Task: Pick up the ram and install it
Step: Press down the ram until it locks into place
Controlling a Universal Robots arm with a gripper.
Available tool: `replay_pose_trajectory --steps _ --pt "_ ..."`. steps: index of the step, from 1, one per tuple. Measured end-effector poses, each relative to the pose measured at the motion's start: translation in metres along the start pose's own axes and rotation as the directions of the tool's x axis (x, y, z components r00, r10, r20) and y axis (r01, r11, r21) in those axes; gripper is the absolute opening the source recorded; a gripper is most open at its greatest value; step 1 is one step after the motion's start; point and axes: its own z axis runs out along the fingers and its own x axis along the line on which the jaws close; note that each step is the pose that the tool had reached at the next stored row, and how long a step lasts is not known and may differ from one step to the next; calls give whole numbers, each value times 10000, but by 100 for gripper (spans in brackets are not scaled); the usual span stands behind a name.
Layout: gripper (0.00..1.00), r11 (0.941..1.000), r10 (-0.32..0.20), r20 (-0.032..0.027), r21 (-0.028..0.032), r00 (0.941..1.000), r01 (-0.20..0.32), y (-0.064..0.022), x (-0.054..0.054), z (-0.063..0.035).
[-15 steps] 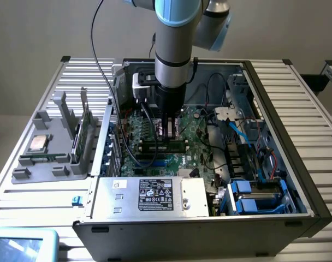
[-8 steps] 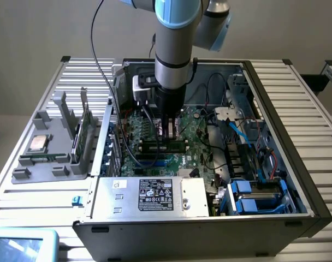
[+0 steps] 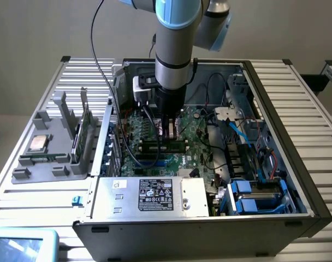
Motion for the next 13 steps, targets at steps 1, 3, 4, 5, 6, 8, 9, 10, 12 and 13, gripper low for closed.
replay_pose_trajectory --steps 1,3,4,5,6,8,9,10,12,13 --pt "9 10000 6 1 0 10000 -6 0 0 1" --pt "9 10000 16 4 2 10000 -16 -1 0 6" --pt "9 10000 24 5 3 10000 -24 -1 0 14" --pt "9 10000 33 3 2 10000 -33 -1 1 22" --pt "9 10000 36 3 3 10000 -36 -2 2 25" --pt "9 10000 37 1 2 10000 -37 -2 2 24" --pt "9 10000 37 1 2 10000 -37 -2 2 24" --pt "9 10000 37 3 3 10000 -37 -2 2 29" --pt "9 10000 37 2 2 10000 -37 -2 3 42" --pt "9 10000 37 1 1 10000 -37 -2 3 44"
